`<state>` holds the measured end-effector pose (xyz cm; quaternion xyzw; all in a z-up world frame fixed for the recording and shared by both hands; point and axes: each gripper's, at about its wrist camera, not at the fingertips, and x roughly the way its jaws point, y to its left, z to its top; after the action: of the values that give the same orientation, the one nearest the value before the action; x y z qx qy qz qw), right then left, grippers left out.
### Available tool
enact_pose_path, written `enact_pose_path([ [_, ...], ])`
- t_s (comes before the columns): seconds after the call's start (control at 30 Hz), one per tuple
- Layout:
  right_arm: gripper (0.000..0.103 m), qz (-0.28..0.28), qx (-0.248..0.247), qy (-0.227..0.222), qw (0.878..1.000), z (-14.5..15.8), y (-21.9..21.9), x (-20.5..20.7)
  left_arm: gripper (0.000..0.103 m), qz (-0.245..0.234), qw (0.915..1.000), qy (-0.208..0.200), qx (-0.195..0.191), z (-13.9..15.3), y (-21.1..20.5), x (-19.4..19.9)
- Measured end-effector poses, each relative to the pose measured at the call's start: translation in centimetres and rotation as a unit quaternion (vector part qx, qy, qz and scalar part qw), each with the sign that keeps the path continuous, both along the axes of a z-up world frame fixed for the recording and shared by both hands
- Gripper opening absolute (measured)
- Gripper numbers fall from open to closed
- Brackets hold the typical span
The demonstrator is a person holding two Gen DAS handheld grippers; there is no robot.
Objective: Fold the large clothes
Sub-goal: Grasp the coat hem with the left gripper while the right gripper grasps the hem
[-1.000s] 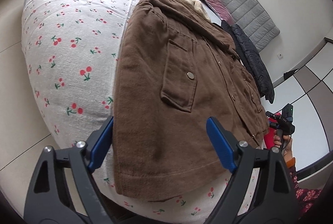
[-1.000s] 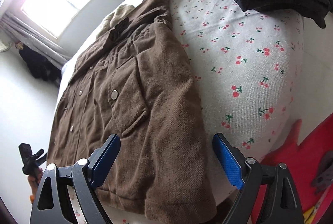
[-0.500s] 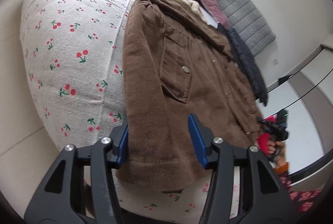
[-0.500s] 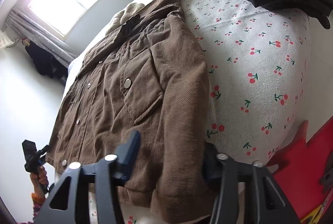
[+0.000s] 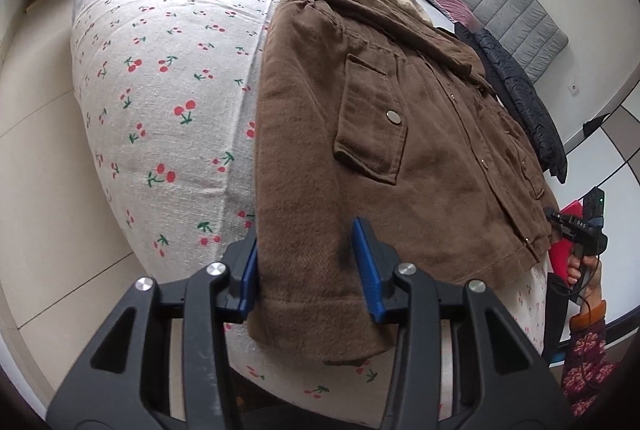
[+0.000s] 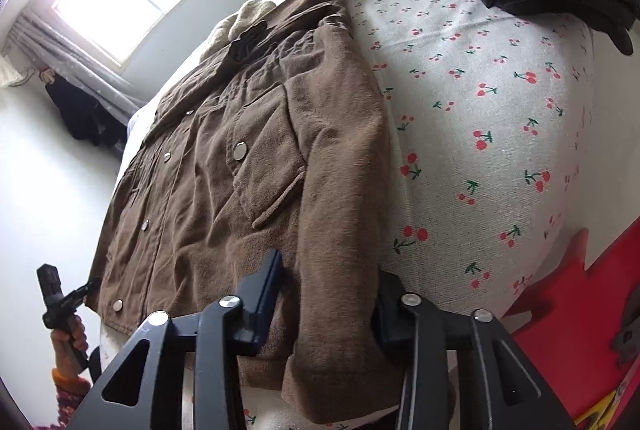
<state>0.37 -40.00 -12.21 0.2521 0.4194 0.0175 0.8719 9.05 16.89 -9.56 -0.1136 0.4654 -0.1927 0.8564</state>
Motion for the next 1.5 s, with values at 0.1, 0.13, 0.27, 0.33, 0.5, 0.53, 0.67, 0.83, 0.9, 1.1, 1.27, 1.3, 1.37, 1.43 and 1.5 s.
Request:
enact_pose_path([
  [0.1, 0.041, 0.003, -0.023, 0.008, 1.0, 0.2, 0.6, 0.2, 0.045, -0.001, 1.0, 0.001, -0.002, -0.1, -0.2, -0.3],
  [0.13, 0.041, 0.003, -0.032, 0.01, 0.999, 0.3, 0.8, 0.3, 0.045, 0.0, 1.0, 0.002, -0.002, -0.1, -0.2, -0.3],
  [0.27, 0.023, -0.015, -0.06, 0.019, 0.998, 1.0, 1.6, 0.2, 0.026, 0.02, 0.9995, 0.007, -0.022, 0.1, 0.2, -0.4],
  [0.33, 0.015, -0.02, -0.066, 0.008, 0.998, 1.8, 1.9, 0.0, 0.023, 0.028, 0.9992, -0.002, -0.03, 0.7, 0.1, -0.5],
  [0.5, 0.01, -0.04, -0.065, -0.047, 0.996, 5.4, 1.8, -0.8, 0.021, 0.039, 0.9948, -0.081, -0.048, 4.4, -0.6, -1.5],
  [0.53, 0.01, -0.042, -0.066, -0.059, 0.995, 6.3, 1.9, -0.8, 0.02, 0.042, 0.9933, -0.093, -0.056, 5.3, -0.7, -1.4],
  [0.67, 0.009, -0.047, -0.08, -0.112, 0.989, 10.1, 2.2, -0.4, 0.02, 0.047, 0.9877, -0.136, -0.062, 8.9, -1.5, -0.6],
  [0.83, 0.009, -0.043, -0.1, -0.158, 0.981, 14.5, 2.4, 1.9, 0.02, 0.055, 0.9776, -0.202, -0.025, 14.0, -3.5, 1.9],
  [0.9, 0.009, -0.047, -0.111, -0.173, 0.977, 16.2, 2.3, 3.5, 0.02, 0.058, 0.9737, -0.22, -0.016, 15.9, -4.2, 3.6],
  [1.1, 0.008, -0.065, -0.107, -0.19, 0.974, 19.3, 0.2, 8.8, 0.02, 0.081, 0.9645, -0.251, 0.008, 19.5, -5.4, 10.6],
  [1.27, 0.009, -0.084, -0.102, -0.186, 0.974, 20.4, -2.8, 16.2, 0.02, 0.105, 0.9628, -0.246, 0.035, 19.7, -6.9, 18.3],
  [1.3, 0.009, -0.086, -0.102, -0.182, 0.974, 20.3, -3.4, 17.9, 0.02, 0.11, 0.9627, -0.244, 0.042, 19.5, -7.2, 19.9],
  [1.37, 0.009, -0.091, -0.101, -0.17, 0.976, 19.7, -4.5, 21.1, 0.02, 0.119, 0.9625, -0.237, 0.056, 18.7, -7.9, 22.8],
  [1.43, 0.009, -0.097, -0.101, -0.151, 0.979, 18.4, -5.6, 24.6, 0.021, 0.126, 0.9634, -0.226, 0.07, 17.5, -8.8, 26.4],
  [1.5, 0.009, -0.103, -0.095, -0.133, 0.981, 16.9, -6.5, 27.3, 0.021, 0.135, 0.9647, -0.211, 0.082, 15.6, -9.4, 29.9],
])
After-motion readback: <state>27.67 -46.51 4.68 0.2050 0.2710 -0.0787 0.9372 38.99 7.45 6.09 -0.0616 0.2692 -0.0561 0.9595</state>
